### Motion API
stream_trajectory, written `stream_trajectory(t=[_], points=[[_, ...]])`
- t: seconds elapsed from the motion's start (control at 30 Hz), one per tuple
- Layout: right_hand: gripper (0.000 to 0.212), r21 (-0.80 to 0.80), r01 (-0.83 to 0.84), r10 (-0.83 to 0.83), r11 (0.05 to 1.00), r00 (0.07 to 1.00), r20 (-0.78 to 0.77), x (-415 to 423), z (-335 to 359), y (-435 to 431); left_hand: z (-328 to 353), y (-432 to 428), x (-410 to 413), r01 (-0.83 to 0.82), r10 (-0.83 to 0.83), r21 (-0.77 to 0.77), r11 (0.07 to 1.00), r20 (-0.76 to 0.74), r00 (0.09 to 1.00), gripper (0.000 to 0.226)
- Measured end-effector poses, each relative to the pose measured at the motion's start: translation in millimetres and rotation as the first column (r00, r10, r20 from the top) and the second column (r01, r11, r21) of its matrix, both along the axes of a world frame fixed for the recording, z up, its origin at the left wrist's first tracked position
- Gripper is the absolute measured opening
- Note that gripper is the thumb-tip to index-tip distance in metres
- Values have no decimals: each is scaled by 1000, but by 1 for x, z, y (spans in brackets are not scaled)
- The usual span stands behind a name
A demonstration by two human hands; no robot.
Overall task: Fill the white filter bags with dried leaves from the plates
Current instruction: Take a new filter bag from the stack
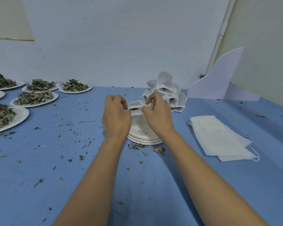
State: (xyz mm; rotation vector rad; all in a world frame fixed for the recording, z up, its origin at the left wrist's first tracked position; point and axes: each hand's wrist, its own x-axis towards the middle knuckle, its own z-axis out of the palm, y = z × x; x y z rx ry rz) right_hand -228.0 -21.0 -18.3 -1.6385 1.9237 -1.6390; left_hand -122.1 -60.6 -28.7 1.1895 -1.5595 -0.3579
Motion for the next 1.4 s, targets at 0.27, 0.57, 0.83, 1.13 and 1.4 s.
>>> stream_trajectory(t=[0.27, 0.57, 0.83, 1.13, 1.4], points=[[36, 120, 119, -100, 986, 983, -157, -7, 5, 2, 6, 4, -9, 149, -150, 114, 982, 3, 989, 26], [56, 153, -38, 23, 987, 995, 98, -5, 5, -1, 14, 6, -10, 537, -359, 242, 808, -520, 775, 53], [70, 103, -242, 232, 965, 968, 97, 13, 4, 3, 16, -1, -10, 572, -235, 358, 738, -657, 716, 39], [63, 114, -336, 263, 935, 871, 415, -1, 22, -38, 33, -52, -31, 322, -27, 342, 883, -647, 762, 36], [33, 210, -134, 65, 968, 950, 305, -26, 25, -83, 37, -119, -72, 315, -183, 284, 906, -408, 895, 46]])
